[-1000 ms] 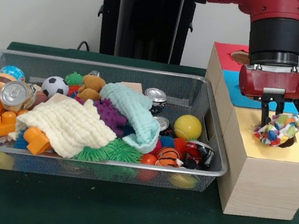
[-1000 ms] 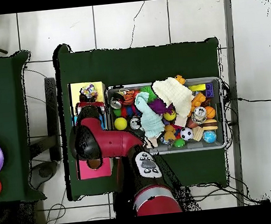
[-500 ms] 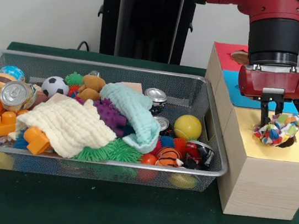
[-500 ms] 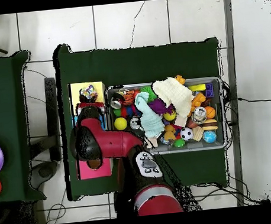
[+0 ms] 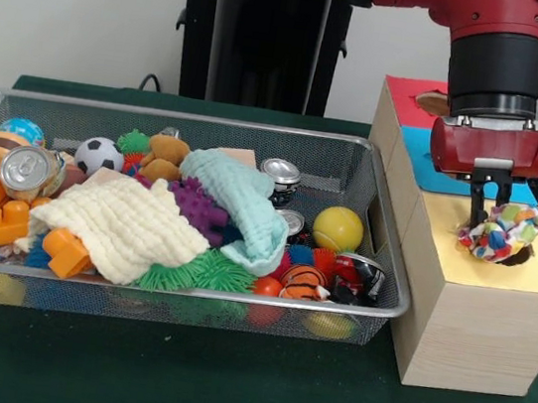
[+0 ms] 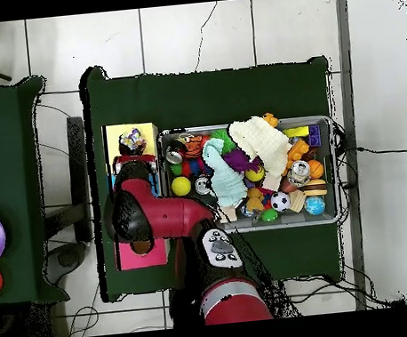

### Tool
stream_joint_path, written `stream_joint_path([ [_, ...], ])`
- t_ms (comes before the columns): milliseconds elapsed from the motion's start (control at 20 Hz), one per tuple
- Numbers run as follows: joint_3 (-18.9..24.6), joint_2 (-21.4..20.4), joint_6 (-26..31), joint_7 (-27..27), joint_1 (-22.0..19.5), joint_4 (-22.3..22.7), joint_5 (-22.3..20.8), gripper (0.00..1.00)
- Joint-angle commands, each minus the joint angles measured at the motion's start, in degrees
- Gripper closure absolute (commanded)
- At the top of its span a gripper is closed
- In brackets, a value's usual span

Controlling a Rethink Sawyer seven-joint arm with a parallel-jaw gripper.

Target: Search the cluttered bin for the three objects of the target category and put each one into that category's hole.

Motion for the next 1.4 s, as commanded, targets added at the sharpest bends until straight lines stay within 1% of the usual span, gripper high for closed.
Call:
stream_joint_path([
  [50,-3.7,5.0,3.4,8.8,-0.5,4.1,-1.9,1.00],
  [400,-5.7,5.4,3.0,7.8,1.1,3.3,-1.4,1.00],
  [500,-5.7,5.5,2.6,7.8,0.9,3.0,-1.9,1.00],
  [600,-6.6,5.7,1.6,7.8,1.7,2.7,-1.9,1.00],
  [650,-7.1,5.8,1.2,7.7,2.1,2.6,-1.9,0.00],
  [750,-6.9,6.0,0.1,8.4,2.1,2.6,-2.3,0.00],
  [850,-6.2,6.6,-0.5,8.2,1.3,1.8,-3.8,0.00],
  [900,-6.0,6.7,0.4,8.2,1.3,1.6,-3.3,0.00],
  [1050,-5.9,7.1,0.0,8.8,1.4,1.6,-3.1,0.00],
  [1400,-5.4,7.1,-0.1,8.7,0.7,1.6,-4.0,0.00],
])
